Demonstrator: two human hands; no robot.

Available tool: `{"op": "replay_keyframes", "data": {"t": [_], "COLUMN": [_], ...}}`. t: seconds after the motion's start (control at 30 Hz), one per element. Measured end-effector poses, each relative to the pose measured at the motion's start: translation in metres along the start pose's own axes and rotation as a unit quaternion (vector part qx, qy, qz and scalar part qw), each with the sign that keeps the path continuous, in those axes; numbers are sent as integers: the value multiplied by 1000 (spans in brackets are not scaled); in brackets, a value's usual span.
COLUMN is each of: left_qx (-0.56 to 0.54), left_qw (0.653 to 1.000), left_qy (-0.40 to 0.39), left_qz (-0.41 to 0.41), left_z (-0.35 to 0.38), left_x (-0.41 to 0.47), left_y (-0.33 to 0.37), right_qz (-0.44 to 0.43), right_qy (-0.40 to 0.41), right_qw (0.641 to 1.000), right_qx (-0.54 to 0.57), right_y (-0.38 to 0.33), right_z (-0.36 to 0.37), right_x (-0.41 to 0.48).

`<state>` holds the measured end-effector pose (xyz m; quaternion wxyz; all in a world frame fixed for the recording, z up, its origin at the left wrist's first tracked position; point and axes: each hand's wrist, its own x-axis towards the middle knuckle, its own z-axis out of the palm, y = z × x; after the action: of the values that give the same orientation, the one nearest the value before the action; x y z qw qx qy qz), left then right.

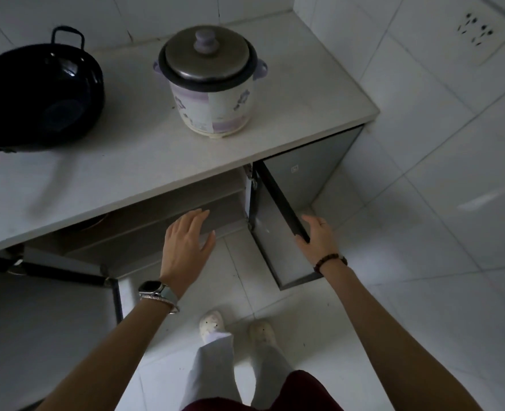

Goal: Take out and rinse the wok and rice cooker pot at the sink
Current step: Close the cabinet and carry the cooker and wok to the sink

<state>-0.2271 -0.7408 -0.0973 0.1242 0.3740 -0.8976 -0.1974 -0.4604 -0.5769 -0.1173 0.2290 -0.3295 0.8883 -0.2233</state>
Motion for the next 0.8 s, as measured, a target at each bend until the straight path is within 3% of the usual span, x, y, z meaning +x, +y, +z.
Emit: {"op": "replay_keyframes", "data": {"t": [0.3,0.53,0.8], "left_qx": [1,4,1], "left_qw": [999,996,991], "left_qy": [-9,-1,35], "left_qz": [-48,-90,-128], "left_z": [39,40,21], "left_x": [-38,-52,-59], "left_y": [36,35,20], "right_qz": [70,54,91], "right_qy": [-90,-75,-101], "right_qw": [993,994,988], "right_qx": [-1,51,70], "right_y": [77,83,62], "right_z": [15,31,38], "right_x": [0,12,13]}}
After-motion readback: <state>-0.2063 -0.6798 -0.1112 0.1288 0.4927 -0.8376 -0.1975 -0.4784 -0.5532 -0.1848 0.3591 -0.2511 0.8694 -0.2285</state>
